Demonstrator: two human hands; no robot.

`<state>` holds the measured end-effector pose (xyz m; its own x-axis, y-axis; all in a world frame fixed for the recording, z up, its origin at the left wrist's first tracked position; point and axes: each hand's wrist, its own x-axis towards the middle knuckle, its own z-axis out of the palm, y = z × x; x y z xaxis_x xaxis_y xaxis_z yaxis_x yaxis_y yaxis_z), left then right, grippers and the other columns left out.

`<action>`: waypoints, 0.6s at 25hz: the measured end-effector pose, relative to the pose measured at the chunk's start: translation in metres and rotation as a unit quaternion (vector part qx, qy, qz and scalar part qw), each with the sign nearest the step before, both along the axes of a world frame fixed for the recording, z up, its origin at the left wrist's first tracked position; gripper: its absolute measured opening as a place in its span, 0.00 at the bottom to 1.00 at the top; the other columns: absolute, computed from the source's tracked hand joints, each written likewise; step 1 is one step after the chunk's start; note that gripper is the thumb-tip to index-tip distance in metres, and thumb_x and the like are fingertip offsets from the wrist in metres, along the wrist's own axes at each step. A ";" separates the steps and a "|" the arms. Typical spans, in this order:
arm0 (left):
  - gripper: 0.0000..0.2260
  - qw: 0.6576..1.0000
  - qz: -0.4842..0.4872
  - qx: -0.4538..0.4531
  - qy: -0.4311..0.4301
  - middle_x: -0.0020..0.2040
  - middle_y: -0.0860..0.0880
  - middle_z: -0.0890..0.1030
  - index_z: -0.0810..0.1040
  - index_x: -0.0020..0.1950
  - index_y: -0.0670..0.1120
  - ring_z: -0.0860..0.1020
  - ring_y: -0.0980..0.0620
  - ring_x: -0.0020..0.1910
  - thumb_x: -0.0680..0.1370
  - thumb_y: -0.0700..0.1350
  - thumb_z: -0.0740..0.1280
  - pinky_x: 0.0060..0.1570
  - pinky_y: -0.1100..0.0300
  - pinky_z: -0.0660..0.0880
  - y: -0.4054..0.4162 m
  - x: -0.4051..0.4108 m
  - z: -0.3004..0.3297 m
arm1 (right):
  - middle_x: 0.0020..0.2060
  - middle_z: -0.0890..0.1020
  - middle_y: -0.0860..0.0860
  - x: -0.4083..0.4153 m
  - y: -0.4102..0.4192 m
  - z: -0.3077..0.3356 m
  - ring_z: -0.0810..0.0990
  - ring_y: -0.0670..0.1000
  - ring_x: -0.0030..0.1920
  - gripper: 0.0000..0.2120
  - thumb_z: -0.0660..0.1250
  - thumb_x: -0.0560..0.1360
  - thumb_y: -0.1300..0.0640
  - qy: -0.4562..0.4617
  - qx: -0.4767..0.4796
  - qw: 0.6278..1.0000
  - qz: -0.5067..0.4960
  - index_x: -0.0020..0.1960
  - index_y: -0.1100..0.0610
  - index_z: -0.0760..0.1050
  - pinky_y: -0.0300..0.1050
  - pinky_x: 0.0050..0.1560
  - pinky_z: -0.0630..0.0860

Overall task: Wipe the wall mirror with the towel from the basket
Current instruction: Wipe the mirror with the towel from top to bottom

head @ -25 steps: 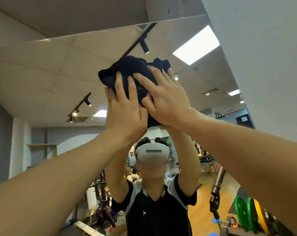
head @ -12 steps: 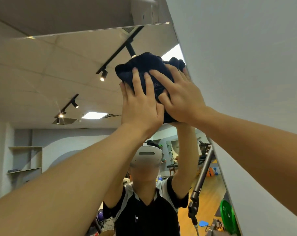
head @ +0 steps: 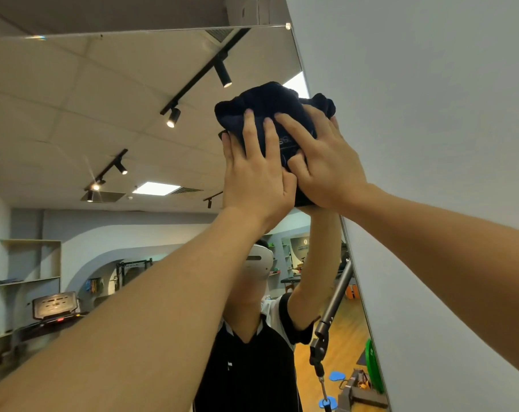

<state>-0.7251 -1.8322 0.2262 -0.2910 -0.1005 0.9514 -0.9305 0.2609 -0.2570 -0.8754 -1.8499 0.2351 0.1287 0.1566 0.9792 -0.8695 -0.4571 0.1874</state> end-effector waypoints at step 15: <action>0.36 0.995 0.029 0.046 -0.079 0.83 0.35 0.45 0.47 0.83 0.40 0.47 0.35 0.82 0.78 0.57 0.43 0.80 0.42 0.40 0.014 0.026 -0.060 | 0.78 0.65 0.57 0.022 0.007 -0.082 0.65 0.61 0.75 0.28 0.61 0.79 0.53 -0.056 0.029 0.998 0.012 0.79 0.49 0.65 0.68 0.70 0.71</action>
<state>-0.6992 -1.8187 0.1658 -0.4269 -0.2062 0.8805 -0.8947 0.2374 -0.3782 -0.8534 -1.8425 0.1530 0.0144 0.1001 0.9949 -0.8725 -0.4848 0.0614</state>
